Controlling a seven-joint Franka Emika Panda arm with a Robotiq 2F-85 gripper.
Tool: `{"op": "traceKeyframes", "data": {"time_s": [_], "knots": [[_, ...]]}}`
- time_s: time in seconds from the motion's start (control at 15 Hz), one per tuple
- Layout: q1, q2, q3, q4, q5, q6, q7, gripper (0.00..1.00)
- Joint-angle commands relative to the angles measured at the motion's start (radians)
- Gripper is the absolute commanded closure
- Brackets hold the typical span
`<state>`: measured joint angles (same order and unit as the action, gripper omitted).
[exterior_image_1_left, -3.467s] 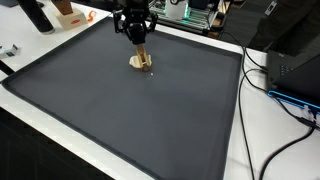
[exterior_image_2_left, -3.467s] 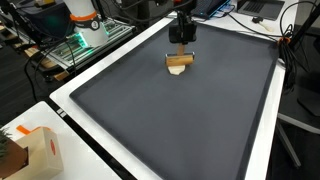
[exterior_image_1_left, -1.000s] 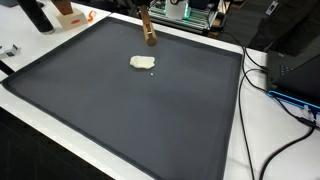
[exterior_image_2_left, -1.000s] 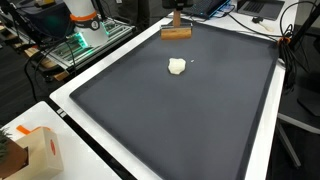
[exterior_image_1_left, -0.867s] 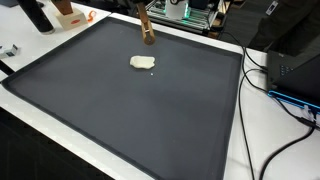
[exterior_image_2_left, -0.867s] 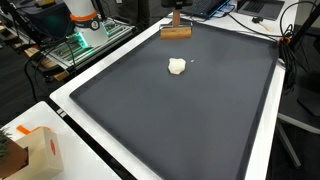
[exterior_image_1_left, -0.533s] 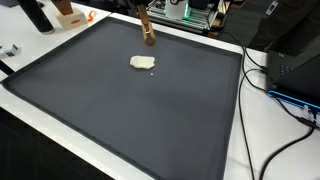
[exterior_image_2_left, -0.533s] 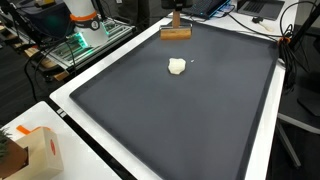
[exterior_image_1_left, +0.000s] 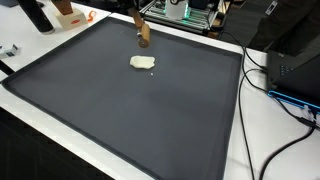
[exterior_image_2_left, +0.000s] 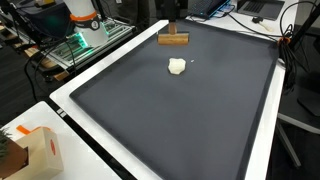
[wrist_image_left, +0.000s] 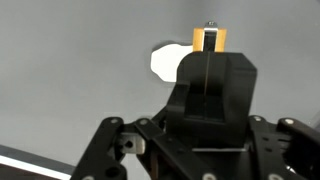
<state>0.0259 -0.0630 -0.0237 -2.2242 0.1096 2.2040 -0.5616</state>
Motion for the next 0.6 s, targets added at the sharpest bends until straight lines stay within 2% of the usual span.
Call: {"op": "traceKeyframes", "data": {"time_s": [0.0,0.33,0.53], "knots": [[-0.030,0.017,-0.043,0.003,0.187,0.012,-0.125,0.77],[-0.075,0.039,-0.079,-0.001,0.417,-0.002,-0.287,0.77],[-0.097,0.053,-0.088,0.002,0.497,-0.018,-0.352,0.77]]}}
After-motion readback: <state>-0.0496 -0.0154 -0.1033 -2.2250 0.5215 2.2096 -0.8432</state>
